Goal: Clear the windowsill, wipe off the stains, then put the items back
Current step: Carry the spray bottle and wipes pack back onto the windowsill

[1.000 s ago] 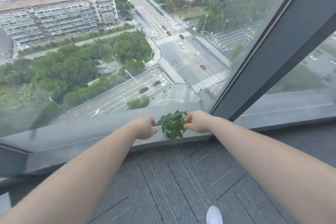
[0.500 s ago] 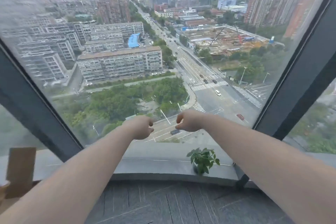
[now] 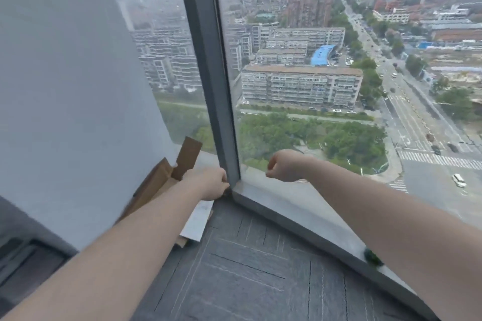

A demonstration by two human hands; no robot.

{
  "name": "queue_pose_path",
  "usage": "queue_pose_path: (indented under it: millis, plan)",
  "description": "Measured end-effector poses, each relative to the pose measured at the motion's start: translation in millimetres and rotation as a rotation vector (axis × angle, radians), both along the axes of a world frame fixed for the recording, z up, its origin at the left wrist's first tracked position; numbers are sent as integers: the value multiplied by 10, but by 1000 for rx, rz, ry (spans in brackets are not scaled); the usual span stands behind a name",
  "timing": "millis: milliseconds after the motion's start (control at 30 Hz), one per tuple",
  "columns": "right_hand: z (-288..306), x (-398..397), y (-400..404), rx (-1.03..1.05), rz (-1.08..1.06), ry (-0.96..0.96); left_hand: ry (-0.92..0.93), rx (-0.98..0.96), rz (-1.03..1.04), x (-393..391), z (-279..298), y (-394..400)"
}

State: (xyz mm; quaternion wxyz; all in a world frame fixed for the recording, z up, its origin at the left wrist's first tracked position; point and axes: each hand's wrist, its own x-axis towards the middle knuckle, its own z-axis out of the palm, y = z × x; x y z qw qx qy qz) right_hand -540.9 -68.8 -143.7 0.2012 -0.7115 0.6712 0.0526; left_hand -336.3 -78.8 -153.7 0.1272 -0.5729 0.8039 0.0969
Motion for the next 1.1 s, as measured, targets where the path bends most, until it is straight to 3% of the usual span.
queue_pose_path:
  millis: [167, 333, 567, 667, 933, 1100]
  plan:
    - [75, 1589, 46, -32, 228, -42, -30, -5, 264, 1658, 4, 485]
    - [1, 3306, 435, -9, 476, 50, -47, -6, 448, 3336, 6, 1281]
    - [43, 6337, 1552, -34, 806, 110, -43, -48, 714, 6015, 12, 2866]
    - [46, 7403, 2044, -23, 867, 31, -27, -43, 840, 6974, -15, 3516]
    - [-69, 9755, 3050, -87, 1232, 197, 97, -92, 1166, 8841, -248, 5069]
    - [-332, 11219, 3578, -110, 1441, 236, 75, -40, 1337, 9909, -433, 5924]
